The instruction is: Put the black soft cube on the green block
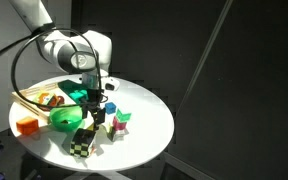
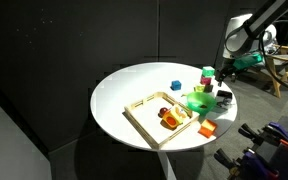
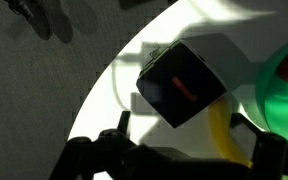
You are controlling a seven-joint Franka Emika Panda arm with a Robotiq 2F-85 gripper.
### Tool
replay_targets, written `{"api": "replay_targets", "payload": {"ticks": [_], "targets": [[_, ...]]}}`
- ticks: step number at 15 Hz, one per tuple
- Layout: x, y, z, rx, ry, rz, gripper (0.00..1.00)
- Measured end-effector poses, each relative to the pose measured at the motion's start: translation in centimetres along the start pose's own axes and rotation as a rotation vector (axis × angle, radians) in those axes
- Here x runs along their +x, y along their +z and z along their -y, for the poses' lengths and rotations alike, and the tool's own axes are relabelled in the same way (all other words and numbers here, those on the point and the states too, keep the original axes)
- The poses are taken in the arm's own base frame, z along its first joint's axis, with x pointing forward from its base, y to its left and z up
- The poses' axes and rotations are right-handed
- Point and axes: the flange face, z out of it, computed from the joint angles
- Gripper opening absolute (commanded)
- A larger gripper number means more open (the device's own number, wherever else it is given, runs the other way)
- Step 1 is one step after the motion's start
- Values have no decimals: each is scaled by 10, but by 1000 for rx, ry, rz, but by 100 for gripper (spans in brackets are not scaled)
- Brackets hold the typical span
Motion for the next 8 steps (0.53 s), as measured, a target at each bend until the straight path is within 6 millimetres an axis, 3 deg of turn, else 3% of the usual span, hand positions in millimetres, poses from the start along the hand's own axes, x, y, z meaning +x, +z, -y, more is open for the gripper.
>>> {"api": "replay_targets", "payload": {"ticks": [8], "targets": [[-2,10,-3,-4,141,21,100]]}}
